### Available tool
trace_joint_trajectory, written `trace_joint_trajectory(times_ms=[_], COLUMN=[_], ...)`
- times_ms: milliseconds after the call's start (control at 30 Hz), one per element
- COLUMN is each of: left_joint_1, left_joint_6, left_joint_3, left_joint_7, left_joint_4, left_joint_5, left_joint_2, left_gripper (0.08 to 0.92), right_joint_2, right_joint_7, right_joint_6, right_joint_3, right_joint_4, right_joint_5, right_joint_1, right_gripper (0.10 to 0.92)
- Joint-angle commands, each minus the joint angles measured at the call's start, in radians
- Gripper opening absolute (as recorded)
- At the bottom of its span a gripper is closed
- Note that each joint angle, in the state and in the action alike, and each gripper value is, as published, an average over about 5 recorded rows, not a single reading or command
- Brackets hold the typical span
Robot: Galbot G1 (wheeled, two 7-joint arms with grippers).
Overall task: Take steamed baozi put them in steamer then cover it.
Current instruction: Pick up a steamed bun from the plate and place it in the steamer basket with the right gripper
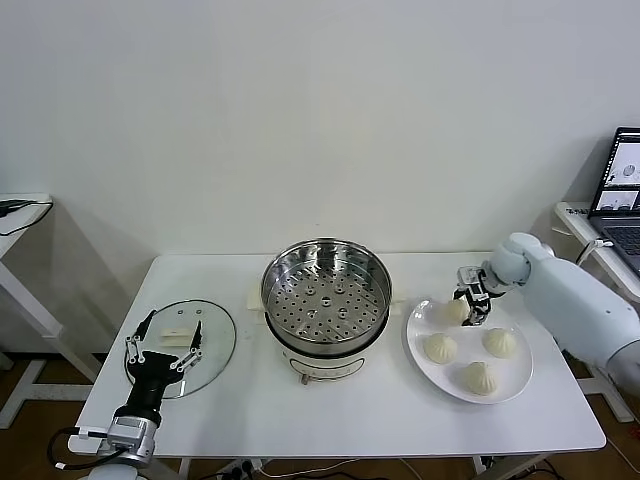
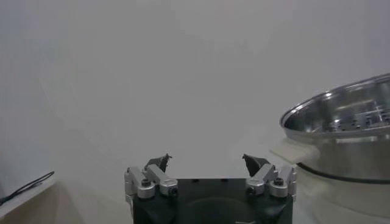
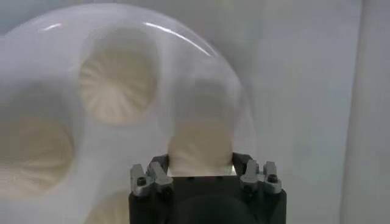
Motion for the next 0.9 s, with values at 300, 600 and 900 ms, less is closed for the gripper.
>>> trace_joint_trajectory(times_ms=[300,600,900], left_joint_1=[0.013,0.017,0.020], left_joint_6=[0.008,0.006,-0.004], left_joint_3=[-0.002,-0.002,-0.016], left_joint_7=[-0.005,-0.006,0.000], left_joint_4=[-0.019,-0.018,-0.010], left_joint_5=[0.004,0.003,0.003], left_joint_2=[0.009,0.007,0.013], left_gripper=[0.823,0.823,0.823], right_joint_2=[-0.105,0.135,0.399], right_joint_7=[-0.098,-0.104,-0.064], right_joint_6=[0.318,0.478,0.613], right_joint_3=[-0.415,-0.593,-0.580], right_joint_4=[0.450,0.474,0.213], right_joint_5=[0.183,0.208,0.086], right_joint_1=[0.593,0.817,0.692], right_gripper=[0.704,0.704,0.695])
